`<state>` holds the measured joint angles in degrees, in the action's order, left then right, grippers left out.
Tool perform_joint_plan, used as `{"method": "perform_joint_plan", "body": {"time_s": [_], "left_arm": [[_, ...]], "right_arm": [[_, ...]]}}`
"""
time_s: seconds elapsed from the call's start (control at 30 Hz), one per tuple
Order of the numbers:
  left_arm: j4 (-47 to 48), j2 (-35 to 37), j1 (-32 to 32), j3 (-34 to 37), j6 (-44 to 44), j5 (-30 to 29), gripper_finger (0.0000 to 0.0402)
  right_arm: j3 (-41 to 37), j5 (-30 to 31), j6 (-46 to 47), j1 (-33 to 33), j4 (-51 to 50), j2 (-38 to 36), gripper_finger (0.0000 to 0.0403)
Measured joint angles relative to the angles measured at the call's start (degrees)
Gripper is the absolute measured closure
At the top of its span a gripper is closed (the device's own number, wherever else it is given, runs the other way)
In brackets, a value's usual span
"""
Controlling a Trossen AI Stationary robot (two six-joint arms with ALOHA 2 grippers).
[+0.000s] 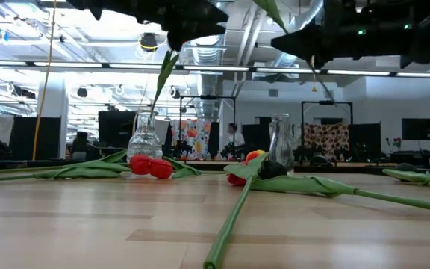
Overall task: Sort flowers into vase by color
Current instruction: Put the bottom left yellow tulip into the left transparent vase
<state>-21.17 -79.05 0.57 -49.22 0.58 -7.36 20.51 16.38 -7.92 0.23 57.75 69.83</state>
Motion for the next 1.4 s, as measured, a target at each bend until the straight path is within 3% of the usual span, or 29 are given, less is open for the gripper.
{"method": "perform_joint_plan", "body": {"time_s": [0.3, 0.47, 1.0, 1.17, 1.4], "left_arm": [[-20.12, -8.27, -2.72, 0.05, -5.54, -10.37, 0.0245], [-27.84, -12.17, -2.77, 0.03, -5.52, -10.84, 0.0245], [-33.27, -13.66, -3.66, -0.02, -4.91, -9.87, 0.0248], [-32.48, -13.66, -3.66, -0.02, -4.37, -10.15, 0.028], [-32.33, -13.66, -3.75, -0.02, -4.28, -11.96, 0.0355]], "right_arm": [[2.04, -1.38, -0.05, 0.5, 14.41, 10.93, 0.0382], [5.15, -1.7, -2.09, 1.3, 14.96, 15.04, 0.0381], [13.1, -1.68, -4.59, 2.03, 14.57, 23.05, 0.0381], [13.55, -1.68, -4.62, 2.14, 14.8, 23.23, 0.0381], [13.55, -1.66, -4.74, 2.38, 14.54, 23.12, 0.0379]]}}
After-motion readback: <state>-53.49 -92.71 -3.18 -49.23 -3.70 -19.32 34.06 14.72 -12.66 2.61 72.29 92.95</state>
